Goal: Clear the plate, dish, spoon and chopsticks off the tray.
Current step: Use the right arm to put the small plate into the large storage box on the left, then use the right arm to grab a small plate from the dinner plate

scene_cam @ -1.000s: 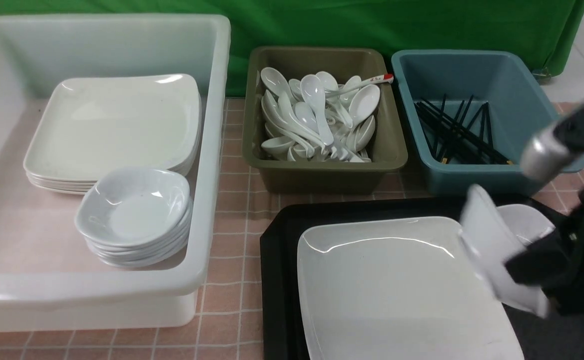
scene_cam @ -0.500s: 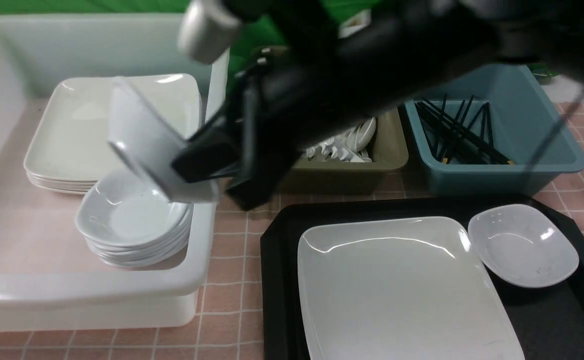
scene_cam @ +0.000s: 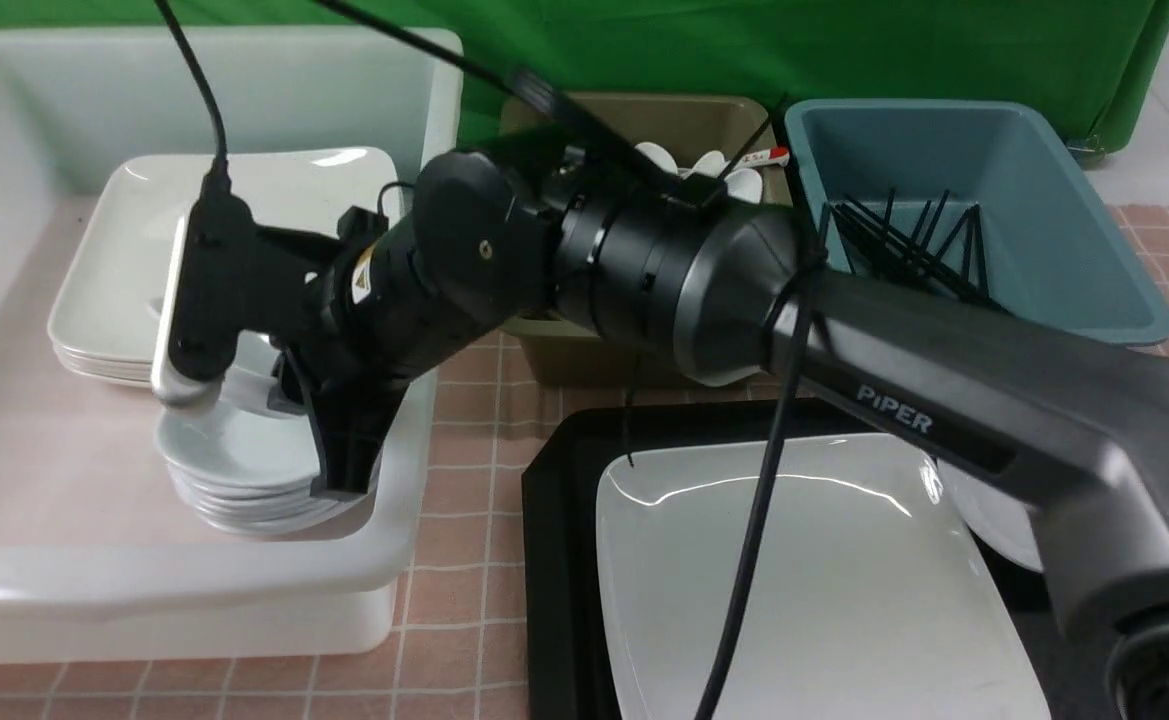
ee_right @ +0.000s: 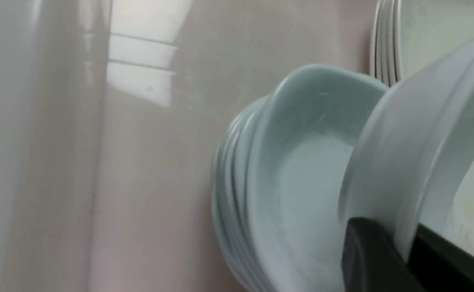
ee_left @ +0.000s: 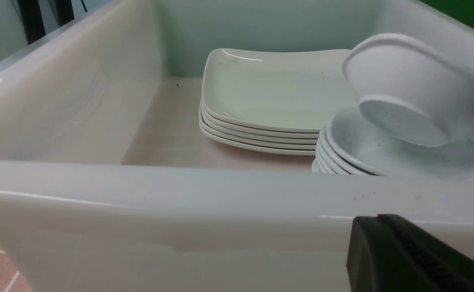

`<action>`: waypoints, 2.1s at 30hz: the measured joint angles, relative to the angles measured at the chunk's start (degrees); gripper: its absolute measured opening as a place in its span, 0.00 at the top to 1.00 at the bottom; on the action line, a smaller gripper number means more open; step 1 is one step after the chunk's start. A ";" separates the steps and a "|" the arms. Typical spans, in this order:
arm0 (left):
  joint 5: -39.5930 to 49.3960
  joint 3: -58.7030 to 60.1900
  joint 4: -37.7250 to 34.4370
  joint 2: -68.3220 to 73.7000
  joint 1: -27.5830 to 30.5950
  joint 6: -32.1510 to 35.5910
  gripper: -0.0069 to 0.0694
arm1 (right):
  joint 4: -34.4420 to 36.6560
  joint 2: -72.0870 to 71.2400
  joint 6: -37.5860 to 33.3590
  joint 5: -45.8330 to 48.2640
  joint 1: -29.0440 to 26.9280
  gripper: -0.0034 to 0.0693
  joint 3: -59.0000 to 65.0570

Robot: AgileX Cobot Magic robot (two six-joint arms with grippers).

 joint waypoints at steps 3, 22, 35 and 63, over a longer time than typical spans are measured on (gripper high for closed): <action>0.00 0.00 0.00 0.00 0.00 0.00 0.87 | -0.50 0.23 0.93 -0.10 0.06 0.70 0.00; 0.00 0.00 0.00 0.00 0.00 0.00 0.85 | -1.38 -15.97 12.57 20.39 0.06 0.54 -0.13; 0.00 0.00 0.00 0.00 0.00 0.00 0.84 | -23.75 -41.47 33.29 33.56 -7.41 0.91 7.21; 0.00 0.00 0.00 0.00 0.00 0.00 0.80 | -25.14 -33.05 23.85 -3.86 -38.39 0.31 64.46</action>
